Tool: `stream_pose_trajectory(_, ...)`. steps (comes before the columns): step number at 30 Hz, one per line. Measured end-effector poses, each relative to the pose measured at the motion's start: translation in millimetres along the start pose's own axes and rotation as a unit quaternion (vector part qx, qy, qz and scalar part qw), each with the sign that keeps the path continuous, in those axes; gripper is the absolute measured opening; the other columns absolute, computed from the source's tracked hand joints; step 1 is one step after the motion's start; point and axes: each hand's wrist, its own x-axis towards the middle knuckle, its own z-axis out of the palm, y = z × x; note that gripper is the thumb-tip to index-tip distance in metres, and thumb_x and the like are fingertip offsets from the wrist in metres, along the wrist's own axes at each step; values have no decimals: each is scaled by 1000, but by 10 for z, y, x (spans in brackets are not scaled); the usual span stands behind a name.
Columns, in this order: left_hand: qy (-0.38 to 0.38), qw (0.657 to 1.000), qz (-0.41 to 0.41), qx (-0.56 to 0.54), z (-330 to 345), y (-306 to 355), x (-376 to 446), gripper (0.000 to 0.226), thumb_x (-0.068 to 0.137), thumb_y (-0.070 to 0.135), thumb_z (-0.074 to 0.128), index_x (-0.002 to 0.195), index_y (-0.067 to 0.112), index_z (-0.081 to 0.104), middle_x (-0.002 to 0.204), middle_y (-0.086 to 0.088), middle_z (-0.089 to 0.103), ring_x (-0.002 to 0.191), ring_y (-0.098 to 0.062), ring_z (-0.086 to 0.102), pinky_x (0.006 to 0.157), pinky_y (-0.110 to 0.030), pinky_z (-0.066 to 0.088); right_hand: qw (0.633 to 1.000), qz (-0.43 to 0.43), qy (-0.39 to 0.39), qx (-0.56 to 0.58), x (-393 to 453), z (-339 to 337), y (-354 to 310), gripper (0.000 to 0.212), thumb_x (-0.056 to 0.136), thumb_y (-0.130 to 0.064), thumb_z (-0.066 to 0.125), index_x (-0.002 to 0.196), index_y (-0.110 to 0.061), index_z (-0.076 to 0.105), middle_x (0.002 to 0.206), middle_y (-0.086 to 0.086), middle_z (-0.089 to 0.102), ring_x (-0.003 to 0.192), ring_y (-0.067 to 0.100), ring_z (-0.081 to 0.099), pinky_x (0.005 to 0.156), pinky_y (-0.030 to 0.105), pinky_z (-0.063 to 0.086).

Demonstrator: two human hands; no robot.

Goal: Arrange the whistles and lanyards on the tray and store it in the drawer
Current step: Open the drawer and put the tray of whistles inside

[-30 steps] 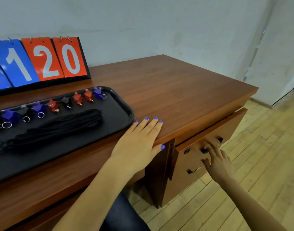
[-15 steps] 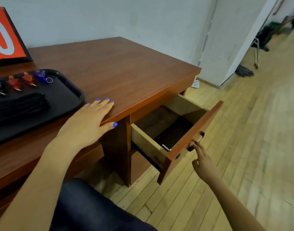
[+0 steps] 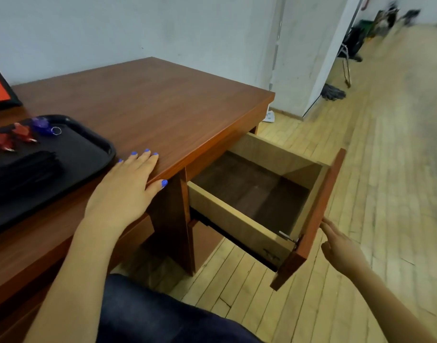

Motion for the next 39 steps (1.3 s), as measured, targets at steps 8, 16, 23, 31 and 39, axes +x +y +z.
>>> stream_pose_trajectory(8, 30, 998, -18, -45, -22, 31, -35, 60, 93, 39, 47, 146, 23, 23, 154, 3, 20, 141, -16, 16, 113, -37, 16, 998, 62, -13, 17, -316, -192, 194, 65, 89, -8, 51, 146, -22, 22, 157, -2, 15, 90, 10, 59, 61, 15, 44)
stream_pose_trajectory(16, 56, 995, -19, -85, -5, -1, -65, 53, 91, 39, 50, 140, 23, 38, 150, 4, 32, 138, -16, 25, 110, -38, 25, 986, 119, 66, 97, -360, -424, 12, 55, 85, 2, 47, 137, -13, 39, 149, 6, 30, 114, 23, 56, 86, 33, 53)
stream_pose_trajectory(23, 168, 957, 17, -236, -126, -33, -467, 23, 89, 17, 57, 107, 26, 67, 102, 17, 59, 99, 0, 52, 80, -13, 35, 951, 32, 261, 163, -154, -1214, -1103, 24, 90, -11, 47, 113, -15, 57, 122, 7, 52, 114, 25, 50, 94, 40, 43)
stream_pose_trajectory(31, 238, 864, -142, -420, -441, -280, -1066, 19, 87, 11, 58, 85, 26, 71, 80, 12, 72, 80, -2, 65, 71, -16, 50, 830, -300, -110, 457, 62, -1587, -3525, 23, 90, -7, 52, 93, -28, 61, 96, -8, 66, 87, 6, 63, 74, 11, 50)
stream_pose_trajectory(39, 266, 506, -334, -750, -726, -327, -1571, 15, 81, 5, 53, 80, 7, 68, 57, -7, 55, 53, -17, 55, 52, -28, 52, 776, -453, -159, 408, 331, -1719, -5269, 23, 89, -4, 49, 90, -22, 63, 99, -5, 64, 93, 10, 61, 84, 24, 48)
